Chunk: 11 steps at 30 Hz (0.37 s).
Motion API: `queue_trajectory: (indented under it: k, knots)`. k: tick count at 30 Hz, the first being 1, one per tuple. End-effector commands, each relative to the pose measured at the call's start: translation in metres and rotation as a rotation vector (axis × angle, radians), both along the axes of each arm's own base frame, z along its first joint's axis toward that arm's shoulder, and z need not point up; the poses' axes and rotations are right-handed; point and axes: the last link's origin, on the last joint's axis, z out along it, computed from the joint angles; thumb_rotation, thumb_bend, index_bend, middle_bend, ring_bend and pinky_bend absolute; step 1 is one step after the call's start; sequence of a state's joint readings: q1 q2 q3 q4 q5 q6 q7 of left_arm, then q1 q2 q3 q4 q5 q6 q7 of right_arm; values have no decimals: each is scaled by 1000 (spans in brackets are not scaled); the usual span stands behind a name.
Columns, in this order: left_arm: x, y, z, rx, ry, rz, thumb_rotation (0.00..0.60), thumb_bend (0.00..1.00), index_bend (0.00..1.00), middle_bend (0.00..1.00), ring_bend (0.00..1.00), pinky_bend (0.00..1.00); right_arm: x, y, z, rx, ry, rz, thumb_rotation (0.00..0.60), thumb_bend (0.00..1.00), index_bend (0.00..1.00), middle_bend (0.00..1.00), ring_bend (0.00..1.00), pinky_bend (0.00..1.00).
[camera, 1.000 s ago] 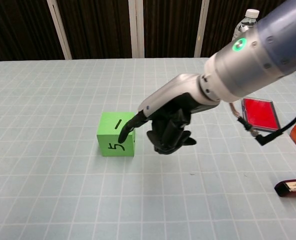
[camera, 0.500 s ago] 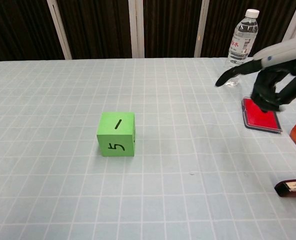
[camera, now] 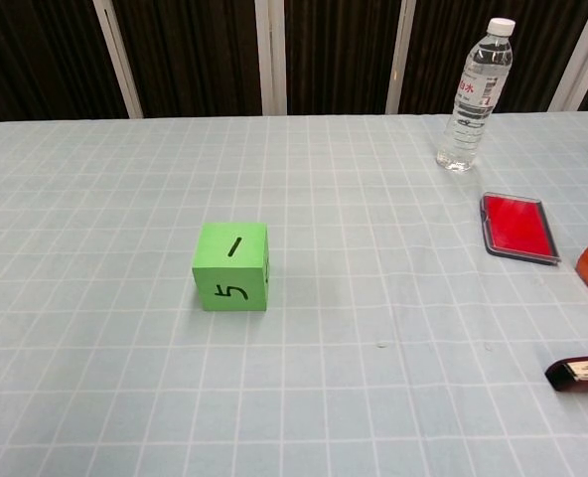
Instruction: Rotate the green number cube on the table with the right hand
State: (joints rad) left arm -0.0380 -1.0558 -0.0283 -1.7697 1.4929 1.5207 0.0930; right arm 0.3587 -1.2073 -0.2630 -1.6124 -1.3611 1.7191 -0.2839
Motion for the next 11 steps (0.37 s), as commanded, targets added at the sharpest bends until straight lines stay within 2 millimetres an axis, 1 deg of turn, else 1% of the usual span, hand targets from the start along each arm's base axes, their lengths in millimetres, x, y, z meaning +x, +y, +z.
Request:
queue_trajectory:
  k: [1,6,11]
  knots:
    - [0,0,0,-2,1,0,600,432,130,0,0,41,1,13,-3,-15,50,10,600,538,71,96,109,46]
    - [0,-1,1,-4,-6,-9,600,432,131,0,0,41,-2,18,-6,18,44,-30,600,538,71,76,91,46]
    - [1,1,-2,-21,-4,-19,600,432,131,0,0,41,-4,18,-2,-2,41,-43,600,537,71,75,90,46]
